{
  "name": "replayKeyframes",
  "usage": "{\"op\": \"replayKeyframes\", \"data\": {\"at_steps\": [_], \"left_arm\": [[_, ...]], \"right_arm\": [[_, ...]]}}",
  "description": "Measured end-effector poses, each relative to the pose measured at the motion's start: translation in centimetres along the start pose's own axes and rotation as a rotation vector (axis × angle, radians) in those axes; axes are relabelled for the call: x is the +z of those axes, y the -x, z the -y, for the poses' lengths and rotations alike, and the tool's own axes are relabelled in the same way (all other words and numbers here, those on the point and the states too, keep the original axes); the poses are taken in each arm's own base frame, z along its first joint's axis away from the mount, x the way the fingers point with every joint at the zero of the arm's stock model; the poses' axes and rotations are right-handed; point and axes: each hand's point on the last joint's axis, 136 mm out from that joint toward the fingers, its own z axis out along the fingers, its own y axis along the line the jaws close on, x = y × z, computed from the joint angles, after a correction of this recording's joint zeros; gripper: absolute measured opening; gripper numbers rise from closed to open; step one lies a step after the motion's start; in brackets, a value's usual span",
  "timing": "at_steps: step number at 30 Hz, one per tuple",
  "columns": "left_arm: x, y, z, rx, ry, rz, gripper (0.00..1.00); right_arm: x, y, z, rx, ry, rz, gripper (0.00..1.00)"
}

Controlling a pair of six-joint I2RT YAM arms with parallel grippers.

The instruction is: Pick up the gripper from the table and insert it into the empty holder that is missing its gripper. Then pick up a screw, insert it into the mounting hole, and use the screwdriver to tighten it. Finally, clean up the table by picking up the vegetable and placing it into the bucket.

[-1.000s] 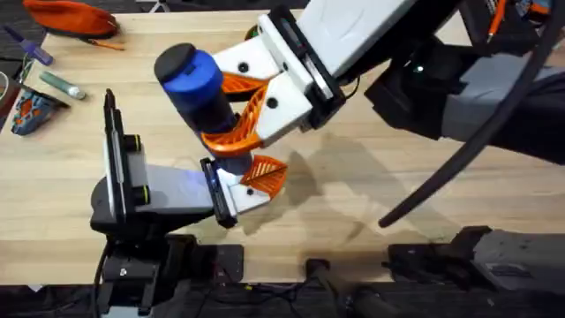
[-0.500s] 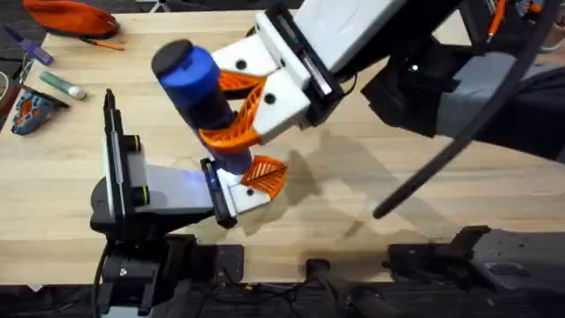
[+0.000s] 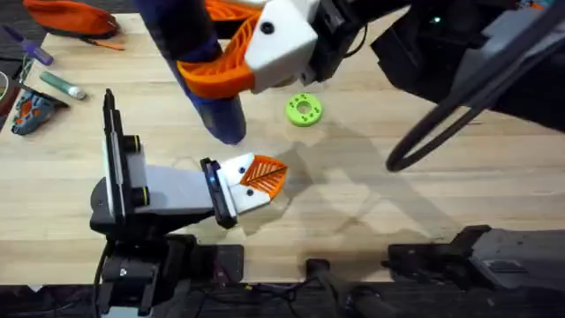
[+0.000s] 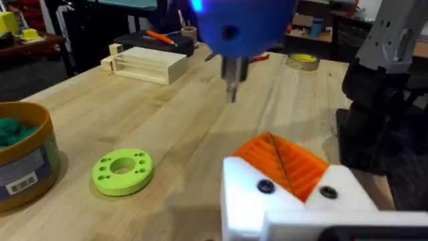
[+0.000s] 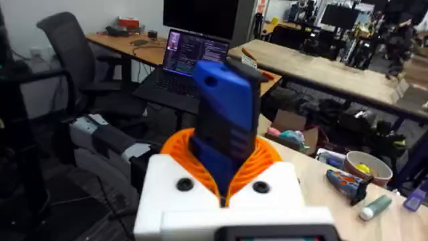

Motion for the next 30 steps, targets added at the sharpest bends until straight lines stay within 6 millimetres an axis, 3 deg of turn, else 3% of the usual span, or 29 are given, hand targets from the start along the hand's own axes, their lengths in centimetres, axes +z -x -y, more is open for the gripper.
{"op": "replayKeyframes", "data": {"at_steps": [8,14,19,24,30], "left_arm": [[0.0,0.0,0.0,0.0,0.0,0.0,0.012],[0.0,0.0,0.0,-0.001,0.0,0.0,0.012],[0.0,0.0,0.0,0.0,-0.001,0.0,0.012],[0.0,0.0,0.0,0.0,-0.002,0.0,0.012],[0.0,0.0,0.0,0.0,-0.003,0.0,0.012]], "right_arm": [[-1.5,-0.9,1.7,0.128,-0.078,-0.018,0.022],[-3.1,-5.4,5.3,0.34,-0.316,-0.102,0.022],[-7.9,-10.4,8.3,0.431,-0.619,-0.339,0.022],[-13.4,-11.6,9.4,0.353,-0.801,-0.618,0.022],[-20.1,-13.6,8.5,0.226,-0.901,-0.993,0.022]]}}
